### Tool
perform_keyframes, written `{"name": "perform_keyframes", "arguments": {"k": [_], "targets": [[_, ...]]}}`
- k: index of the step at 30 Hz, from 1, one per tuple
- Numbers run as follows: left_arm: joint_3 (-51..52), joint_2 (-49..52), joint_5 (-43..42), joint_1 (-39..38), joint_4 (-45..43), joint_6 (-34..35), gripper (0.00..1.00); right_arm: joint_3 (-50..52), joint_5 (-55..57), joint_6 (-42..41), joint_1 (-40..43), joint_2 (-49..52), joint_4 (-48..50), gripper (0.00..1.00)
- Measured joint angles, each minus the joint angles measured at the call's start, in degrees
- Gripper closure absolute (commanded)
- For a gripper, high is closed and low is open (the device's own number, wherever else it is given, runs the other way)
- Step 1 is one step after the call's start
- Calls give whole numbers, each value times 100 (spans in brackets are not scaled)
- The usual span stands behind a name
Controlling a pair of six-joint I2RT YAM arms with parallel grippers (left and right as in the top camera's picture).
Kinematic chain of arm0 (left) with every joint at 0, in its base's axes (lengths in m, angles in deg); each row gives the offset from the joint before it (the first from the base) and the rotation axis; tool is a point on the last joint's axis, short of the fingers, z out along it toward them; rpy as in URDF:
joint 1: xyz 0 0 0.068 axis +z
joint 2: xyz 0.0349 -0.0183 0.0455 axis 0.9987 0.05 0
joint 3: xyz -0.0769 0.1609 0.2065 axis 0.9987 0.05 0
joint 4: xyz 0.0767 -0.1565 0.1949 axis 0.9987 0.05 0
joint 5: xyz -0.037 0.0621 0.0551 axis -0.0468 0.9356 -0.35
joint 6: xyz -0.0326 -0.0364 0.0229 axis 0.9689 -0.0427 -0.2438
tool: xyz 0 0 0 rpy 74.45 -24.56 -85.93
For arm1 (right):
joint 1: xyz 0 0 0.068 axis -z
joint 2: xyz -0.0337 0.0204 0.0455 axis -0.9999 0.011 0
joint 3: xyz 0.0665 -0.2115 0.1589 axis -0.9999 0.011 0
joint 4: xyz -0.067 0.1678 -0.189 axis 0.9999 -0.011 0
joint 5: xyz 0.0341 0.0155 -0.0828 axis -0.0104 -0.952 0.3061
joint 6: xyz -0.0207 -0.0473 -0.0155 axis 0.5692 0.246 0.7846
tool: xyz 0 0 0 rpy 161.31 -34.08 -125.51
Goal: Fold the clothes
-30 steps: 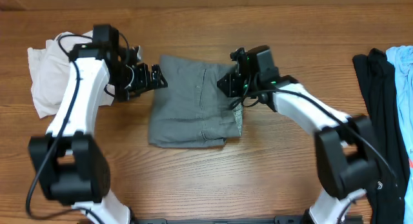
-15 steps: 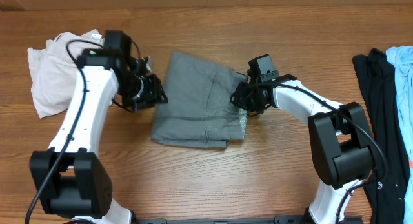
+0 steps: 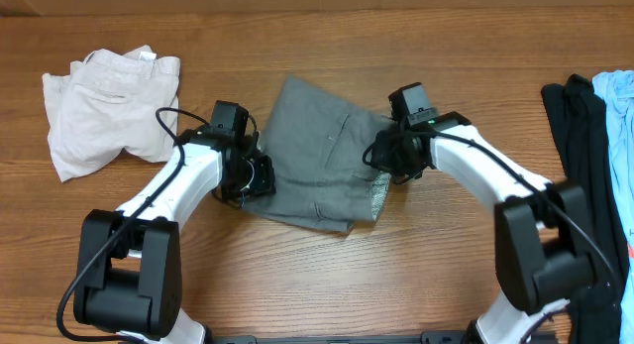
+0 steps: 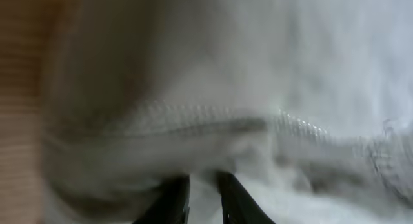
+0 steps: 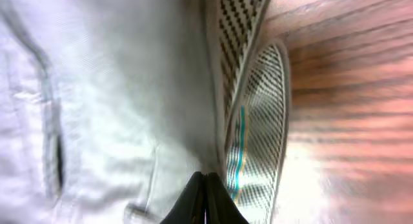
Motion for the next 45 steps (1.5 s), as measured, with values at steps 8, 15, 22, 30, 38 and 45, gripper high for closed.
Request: {"name": "perform_keyframes", "arguments": {"k": [8, 15, 22, 30, 38, 45], "targets": [[22, 184, 879, 13, -2188, 122, 87, 22, 42, 39, -190, -938, -634, 96], [-323, 481, 743, 116, -2033, 328, 57, 26, 61, 400, -496, -1532, -116, 96], [-1425, 483, 293, 323, -144, 293, 44, 57, 564, 925, -483, -1185, 1923, 95], [-2605, 396, 138, 350, 2048, -140, 37, 57, 667, 981, -463, 39, 2981, 96], [-3021, -168, 160, 350, 2680, -341, 37, 59, 1008, 944, 192, 481, 2597, 96], [-3036, -310, 157, 352, 2881, -417, 37, 61, 796, 1051, 1071, 544, 1716, 96]]}}
